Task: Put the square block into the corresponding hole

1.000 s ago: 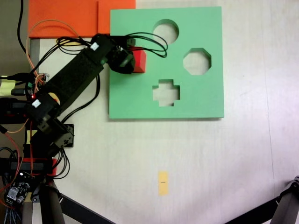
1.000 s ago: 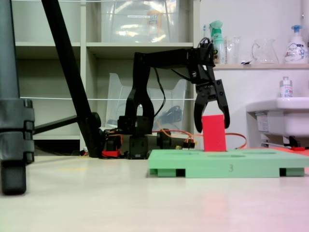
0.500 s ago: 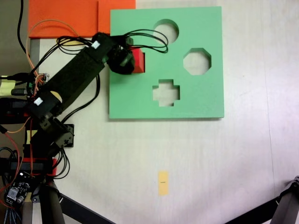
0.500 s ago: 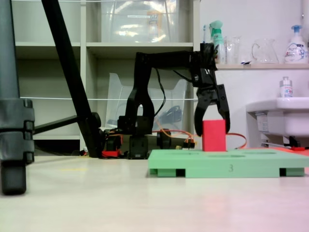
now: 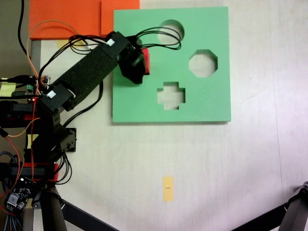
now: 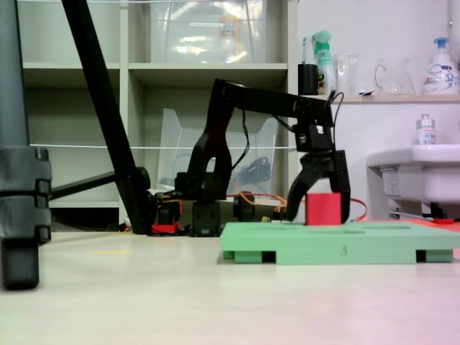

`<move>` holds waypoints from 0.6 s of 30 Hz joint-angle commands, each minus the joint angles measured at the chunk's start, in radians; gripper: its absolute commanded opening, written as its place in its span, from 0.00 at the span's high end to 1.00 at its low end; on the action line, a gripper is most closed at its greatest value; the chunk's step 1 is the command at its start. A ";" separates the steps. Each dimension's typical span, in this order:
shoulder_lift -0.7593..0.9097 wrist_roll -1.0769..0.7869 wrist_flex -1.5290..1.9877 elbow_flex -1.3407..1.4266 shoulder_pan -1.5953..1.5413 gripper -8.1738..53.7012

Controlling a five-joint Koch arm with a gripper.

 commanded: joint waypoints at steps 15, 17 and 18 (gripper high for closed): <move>0.930 -1.430 -0.124 0.319 0.397 0.12; 1.035 -1.542 -0.328 0.474 0.543 0.26; 1.040 -1.594 -0.411 0.531 0.612 0.26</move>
